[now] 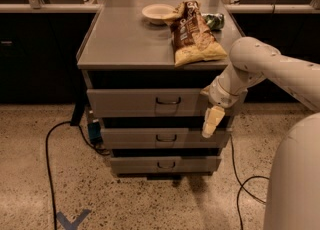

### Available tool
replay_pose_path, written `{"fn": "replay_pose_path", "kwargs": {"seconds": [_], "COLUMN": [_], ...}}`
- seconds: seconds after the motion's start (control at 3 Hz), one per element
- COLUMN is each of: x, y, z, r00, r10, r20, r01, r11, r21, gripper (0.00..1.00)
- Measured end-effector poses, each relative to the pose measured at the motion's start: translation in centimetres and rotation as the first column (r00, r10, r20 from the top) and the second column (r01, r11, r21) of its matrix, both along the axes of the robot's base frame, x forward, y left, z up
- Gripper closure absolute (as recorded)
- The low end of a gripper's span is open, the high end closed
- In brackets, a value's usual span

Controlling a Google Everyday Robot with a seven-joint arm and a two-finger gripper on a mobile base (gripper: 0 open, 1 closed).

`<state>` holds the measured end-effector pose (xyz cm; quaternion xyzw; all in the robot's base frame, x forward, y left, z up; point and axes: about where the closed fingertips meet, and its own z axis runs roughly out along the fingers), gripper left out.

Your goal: Close top drawer

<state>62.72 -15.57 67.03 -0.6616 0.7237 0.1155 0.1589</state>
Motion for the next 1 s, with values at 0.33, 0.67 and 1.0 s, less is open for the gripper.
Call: {"fn": "replay_pose_path", "kwargs": {"seconds": [0.33, 0.67, 1.0], "x": [0.0, 2.5, 2.3], "y": [0.0, -1.3, -1.4], "z": [0.0, 0.3, 0.4], "r00": [1.0000, 0.9996, 0.9996], "r10": [0.000, -0.028, -0.029], "r20": [-0.001, 0.002, 0.003], "r01": [0.000, 0.028, 0.029], "r11": [1.000, 0.999, 0.999], "r21": [0.000, -0.030, -0.031], "gripper": [0.00, 0.00, 0.00]}}
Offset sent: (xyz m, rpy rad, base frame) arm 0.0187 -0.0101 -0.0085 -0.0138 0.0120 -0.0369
